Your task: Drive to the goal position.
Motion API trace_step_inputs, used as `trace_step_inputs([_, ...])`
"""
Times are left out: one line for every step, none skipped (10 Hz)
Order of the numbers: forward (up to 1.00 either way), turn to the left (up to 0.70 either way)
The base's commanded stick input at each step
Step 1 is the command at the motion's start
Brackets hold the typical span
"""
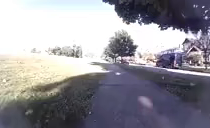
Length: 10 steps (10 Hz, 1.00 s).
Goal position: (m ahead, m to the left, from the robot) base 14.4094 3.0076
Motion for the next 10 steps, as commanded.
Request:
trace_step_inputs([0.07, 0.0])
trace_step_inputs([0.08, 0.0])
trace_step_inputs([0.08, 0.0])
trace_step_inputs([0.08, 0.0])
trace_step_inputs([0.08, 0.0])
trace_step_inputs([0.08, 0.0])
trace_step_inputs([0.08, 0.0])
trace_step_inputs([0.08, 0.0])
trace_step_inputs([0.08, 0.0])
trace_step_inputs([0.08, 0.0])
